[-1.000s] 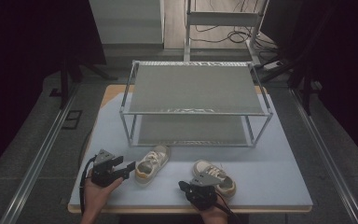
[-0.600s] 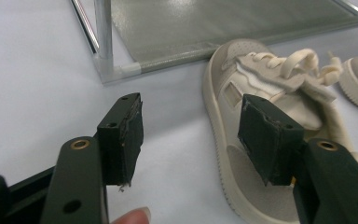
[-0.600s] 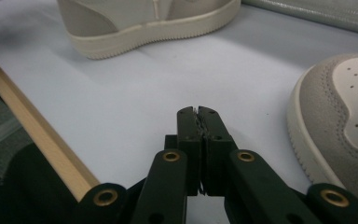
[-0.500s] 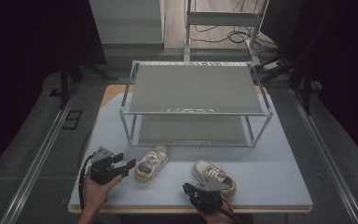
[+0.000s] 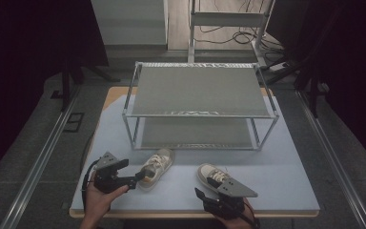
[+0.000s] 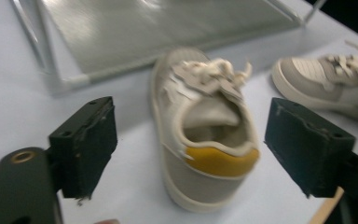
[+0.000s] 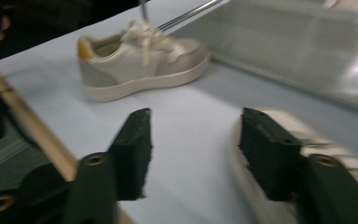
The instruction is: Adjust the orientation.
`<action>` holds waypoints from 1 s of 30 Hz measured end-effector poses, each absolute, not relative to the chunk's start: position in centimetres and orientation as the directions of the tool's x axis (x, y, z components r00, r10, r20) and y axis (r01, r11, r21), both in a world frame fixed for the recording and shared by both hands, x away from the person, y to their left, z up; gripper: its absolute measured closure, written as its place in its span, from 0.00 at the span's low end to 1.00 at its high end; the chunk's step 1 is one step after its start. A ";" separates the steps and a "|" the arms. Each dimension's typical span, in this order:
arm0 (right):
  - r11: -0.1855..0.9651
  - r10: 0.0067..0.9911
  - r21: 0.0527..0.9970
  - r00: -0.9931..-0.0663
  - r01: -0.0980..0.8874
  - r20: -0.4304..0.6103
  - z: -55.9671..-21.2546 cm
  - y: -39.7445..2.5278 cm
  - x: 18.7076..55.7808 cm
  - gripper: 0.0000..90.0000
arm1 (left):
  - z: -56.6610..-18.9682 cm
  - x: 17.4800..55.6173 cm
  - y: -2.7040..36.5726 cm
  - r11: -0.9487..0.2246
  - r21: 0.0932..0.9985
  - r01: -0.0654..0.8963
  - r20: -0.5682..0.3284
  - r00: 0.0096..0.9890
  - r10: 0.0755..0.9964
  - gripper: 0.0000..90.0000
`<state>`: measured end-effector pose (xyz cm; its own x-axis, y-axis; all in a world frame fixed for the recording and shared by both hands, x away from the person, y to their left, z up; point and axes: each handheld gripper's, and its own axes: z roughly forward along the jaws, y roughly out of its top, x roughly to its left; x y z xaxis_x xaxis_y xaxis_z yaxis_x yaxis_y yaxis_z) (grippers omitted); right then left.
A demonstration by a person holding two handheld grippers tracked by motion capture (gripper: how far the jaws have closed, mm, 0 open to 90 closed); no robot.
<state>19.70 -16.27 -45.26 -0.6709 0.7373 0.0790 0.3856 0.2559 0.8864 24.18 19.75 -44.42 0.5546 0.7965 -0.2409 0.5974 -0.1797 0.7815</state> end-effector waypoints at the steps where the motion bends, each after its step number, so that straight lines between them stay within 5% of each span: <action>1: 0.256 0.745 0.890 -0.664 0.377 0.067 -45.0 -16.7 19.6 0.42 | -44.5 24.2 19.5 -0.196 0.773 0.603 -0.233 0.558 0.797 0.16; 12: 0.195 0.792 0.890 -0.601 0.413 0.106 -45.6 -23.4 19.6 0.23 | -45.7 24.4 17.9 -0.258 0.731 0.632 -0.203 0.562 0.802 0.08; 30: 0.279 0.777 0.812 -0.618 0.512 0.123 -48.8 -24.0 22.1 0.15 | -48.5 25.5 14.9 -0.323 0.679 0.659 -0.138 0.546 0.826 0.07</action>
